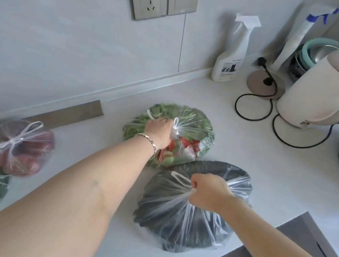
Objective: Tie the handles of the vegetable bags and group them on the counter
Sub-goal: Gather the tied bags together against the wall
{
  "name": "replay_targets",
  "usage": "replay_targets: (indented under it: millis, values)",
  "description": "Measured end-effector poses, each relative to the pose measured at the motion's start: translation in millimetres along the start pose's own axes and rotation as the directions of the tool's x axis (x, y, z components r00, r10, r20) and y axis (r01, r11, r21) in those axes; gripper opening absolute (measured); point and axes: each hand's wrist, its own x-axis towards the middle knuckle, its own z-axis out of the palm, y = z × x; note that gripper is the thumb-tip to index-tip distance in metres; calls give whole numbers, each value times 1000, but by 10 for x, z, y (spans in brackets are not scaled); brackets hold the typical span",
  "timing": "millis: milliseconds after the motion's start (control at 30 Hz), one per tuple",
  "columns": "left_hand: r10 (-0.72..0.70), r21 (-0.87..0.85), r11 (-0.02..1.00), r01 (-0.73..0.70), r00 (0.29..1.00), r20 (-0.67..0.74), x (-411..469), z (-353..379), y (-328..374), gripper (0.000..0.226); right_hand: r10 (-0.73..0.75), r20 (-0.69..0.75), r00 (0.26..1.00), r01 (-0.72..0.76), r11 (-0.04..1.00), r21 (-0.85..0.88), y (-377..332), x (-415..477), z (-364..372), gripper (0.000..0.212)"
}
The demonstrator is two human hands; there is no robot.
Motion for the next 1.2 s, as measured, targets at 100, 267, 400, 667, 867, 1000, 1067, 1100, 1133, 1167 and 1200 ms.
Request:
replay_targets:
  millis: [100,267,400,667,867,1000,1067,1100,1133,1167,1200]
  values:
    - [4,-34,999,-10,988,-156,16,-40,-43,18,-1,9,1000,1,1000,0,-9,11,-61,22]
    - [-104,-128,989,75,966,-235,-303,-160,-355,17,3,60,998,-2,1000,-26,-115,-76,-158,20]
    - [-241,-235,955,184,939,-246,-888,-151,-720,14,37,30,999,-38,999,36,-369,-132,-235,12]
    - [-546,-468,788,400,806,-230,-2494,-12,-1461,15,45,-13,999,-38,942,334,-922,31,-255,19]
    - [-669,-437,698,568,734,-114,-3273,263,-1779,13,125,-111,986,-36,809,587,-1568,189,-51,18]
    - [-717,-388,646,657,697,-14,-3703,477,-1895,8,173,-51,984,-94,734,672,-1999,173,136,17]
    - [-703,-365,621,693,699,130,-3854,600,-1890,7,196,-27,980,-112,661,742,-2154,179,221,20]
    - [-686,-357,610,707,697,210,-3911,648,-1867,11,216,-17,976,-126,629,768,-2221,184,261,21]
    - [-663,-357,599,716,694,280,-3967,699,-1866,19,234,-10,972,-139,609,781,-2310,187,303,20]
    - [-639,-361,593,719,694,332,-4012,712,-1859,24,247,-8,969,-145,594,792,-2380,192,337,19]
    - [-619,-362,586,725,689,378,-4037,724,-1862,22,254,-7,967,-146,578,803,-2441,192,360,18]
